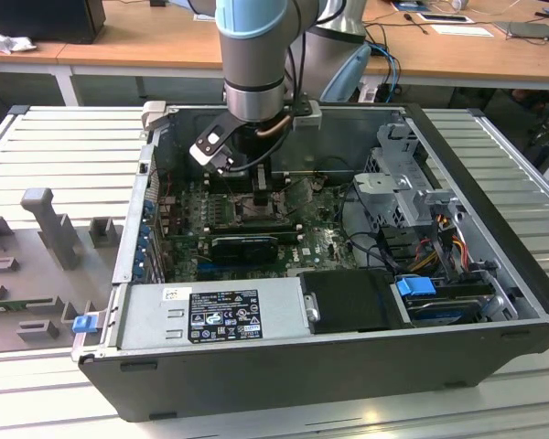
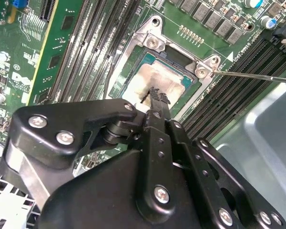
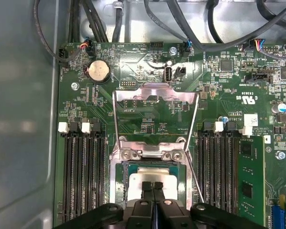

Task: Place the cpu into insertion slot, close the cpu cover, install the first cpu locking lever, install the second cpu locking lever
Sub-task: 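Place the cpu into insertion slot, then close the cpu cover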

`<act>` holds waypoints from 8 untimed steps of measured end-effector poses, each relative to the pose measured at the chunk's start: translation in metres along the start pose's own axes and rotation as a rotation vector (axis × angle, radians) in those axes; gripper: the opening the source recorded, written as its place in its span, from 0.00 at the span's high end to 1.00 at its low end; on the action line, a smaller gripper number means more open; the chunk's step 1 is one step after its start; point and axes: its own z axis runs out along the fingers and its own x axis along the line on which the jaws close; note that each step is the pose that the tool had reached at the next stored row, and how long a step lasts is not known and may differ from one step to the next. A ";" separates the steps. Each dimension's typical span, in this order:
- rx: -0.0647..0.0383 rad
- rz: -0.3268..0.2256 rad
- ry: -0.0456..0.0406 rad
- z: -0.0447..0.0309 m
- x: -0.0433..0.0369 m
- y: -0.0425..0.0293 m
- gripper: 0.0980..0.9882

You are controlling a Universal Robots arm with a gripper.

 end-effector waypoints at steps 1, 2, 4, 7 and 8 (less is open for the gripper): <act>0.000 0.000 0.0000 -0.0009 0.0000 0.0001 0.99; 0.000 0.000 0.0000 -0.0015 0.0000 0.0001 0.99; 0.000 0.000 0.0000 -0.0029 0.0001 0.0002 0.99; 0.000 0.000 0.0000 -0.0055 0.0001 0.0005 0.99; 0.000 0.000 0.0002 -0.0061 0.0002 0.0006 0.99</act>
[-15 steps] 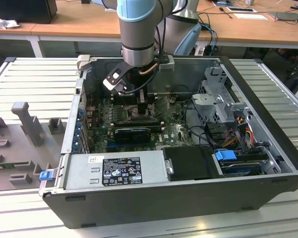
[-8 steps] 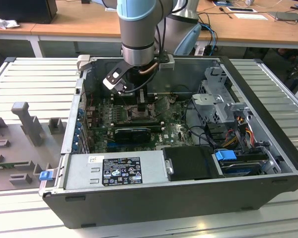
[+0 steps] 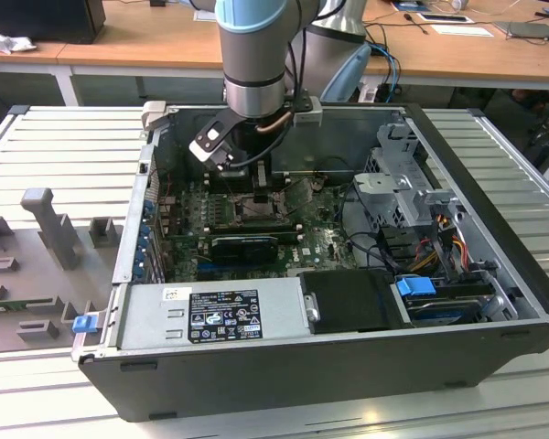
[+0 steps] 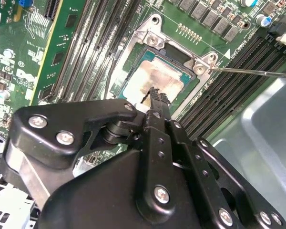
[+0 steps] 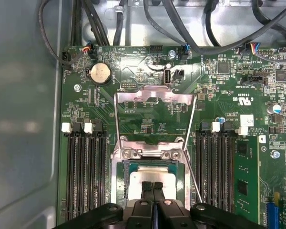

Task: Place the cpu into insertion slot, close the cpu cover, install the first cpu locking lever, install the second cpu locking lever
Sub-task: 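Close the cpu cover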

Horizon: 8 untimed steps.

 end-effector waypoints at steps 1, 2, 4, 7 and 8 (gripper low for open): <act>0.000 0.000 -0.0002 0.0001 -0.0002 0.0020 0.99; 0.000 0.000 -0.0001 0.0002 -0.0009 0.0042 0.99; 0.001 0.000 0.0001 0.0004 -0.0010 0.0059 0.99; 0.002 0.000 -0.0002 -0.0006 -0.0010 0.0060 0.99; 0.002 0.000 0.0001 -0.0012 -0.0009 0.0061 0.99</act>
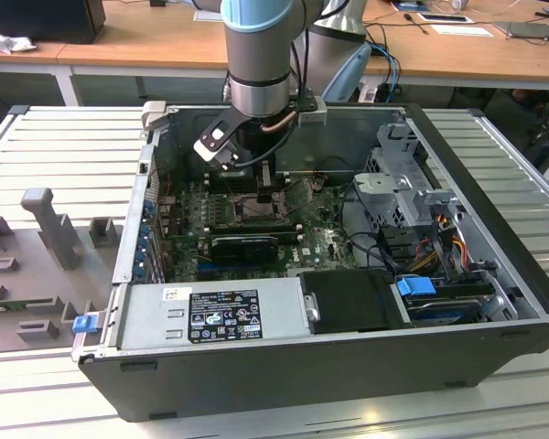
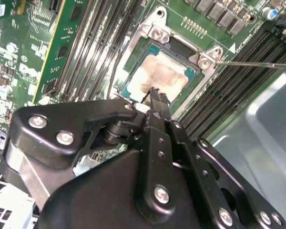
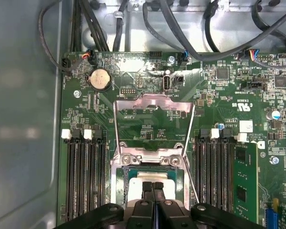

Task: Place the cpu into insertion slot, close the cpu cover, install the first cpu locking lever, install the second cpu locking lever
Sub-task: 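Close the cpu cover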

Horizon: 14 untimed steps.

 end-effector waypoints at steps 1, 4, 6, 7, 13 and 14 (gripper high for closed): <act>0.000 0.000 -0.0001 -0.0009 0.0000 0.0001 0.99; 0.000 0.000 0.0000 -0.0030 0.0001 0.0003 0.99; 0.000 0.000 0.0000 -0.0039 0.0001 0.0003 0.99; 0.000 0.000 0.0000 -0.0039 0.0001 0.0003 0.99; 0.000 0.000 -0.0001 -0.0053 0.0003 0.0004 0.99; 0.000 0.000 0.0001 -0.0057 0.0003 0.0005 0.99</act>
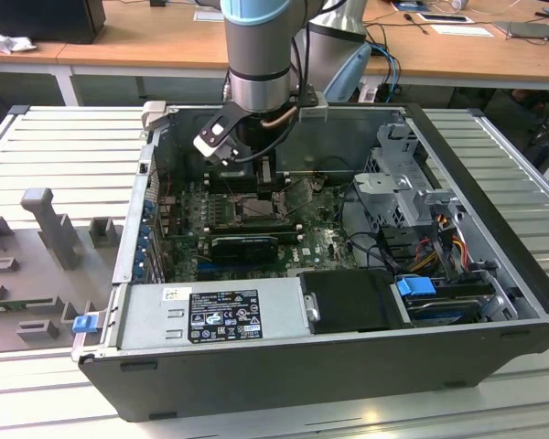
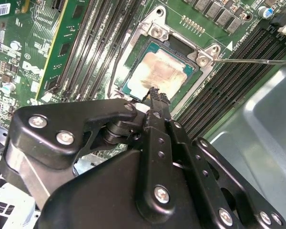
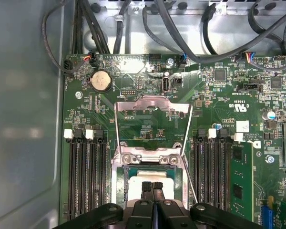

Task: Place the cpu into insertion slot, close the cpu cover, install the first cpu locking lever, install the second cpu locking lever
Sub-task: 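Close the cpu cover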

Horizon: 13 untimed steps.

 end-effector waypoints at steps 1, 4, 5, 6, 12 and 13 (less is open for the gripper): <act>0.000 0.000 0.0000 -0.0002 0.0000 0.0000 0.99; 0.000 0.000 0.0000 -0.0010 0.0001 0.0001 0.99; 0.000 0.000 0.0000 -0.0011 0.0001 0.0001 0.99; 0.000 0.000 -0.0001 -0.0014 0.0002 0.0001 0.99; 0.000 0.000 -0.0003 -0.0034 0.0006 0.0003 0.99; 0.000 0.000 -0.0001 -0.0036 0.0006 0.0003 0.99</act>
